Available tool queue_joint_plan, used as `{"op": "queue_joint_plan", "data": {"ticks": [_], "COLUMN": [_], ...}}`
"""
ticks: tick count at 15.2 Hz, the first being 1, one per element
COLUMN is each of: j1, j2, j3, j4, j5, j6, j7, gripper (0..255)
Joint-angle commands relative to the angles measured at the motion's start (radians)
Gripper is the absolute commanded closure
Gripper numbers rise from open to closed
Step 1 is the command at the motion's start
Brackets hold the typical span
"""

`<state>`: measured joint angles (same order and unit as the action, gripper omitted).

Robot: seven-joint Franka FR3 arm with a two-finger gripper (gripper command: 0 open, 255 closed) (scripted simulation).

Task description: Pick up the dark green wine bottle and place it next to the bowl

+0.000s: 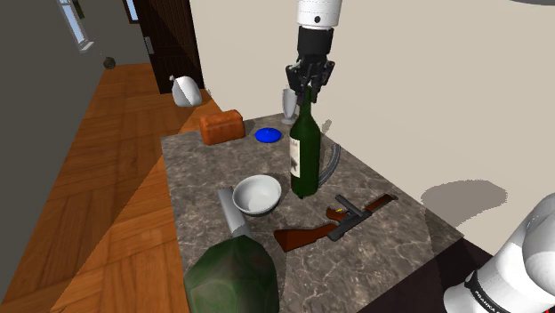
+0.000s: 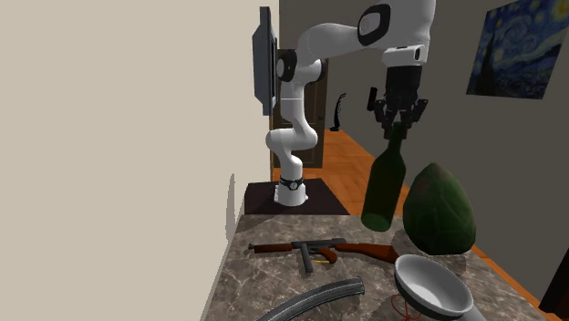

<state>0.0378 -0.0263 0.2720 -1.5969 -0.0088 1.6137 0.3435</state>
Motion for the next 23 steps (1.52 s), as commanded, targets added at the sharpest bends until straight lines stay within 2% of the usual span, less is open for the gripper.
{"op": "queue_joint_plan", "data": {"ticks": [1, 23], "j1": [0.003, 0.003], "j2": [0.005, -0.009], "j3": [0.003, 0.003], "j4": [-0.020, -0.333], "j5": [-0.001, 0.002], "j6": [0.026, 0.326], "j7": [0.007, 0.008], "gripper": [255, 255]}}
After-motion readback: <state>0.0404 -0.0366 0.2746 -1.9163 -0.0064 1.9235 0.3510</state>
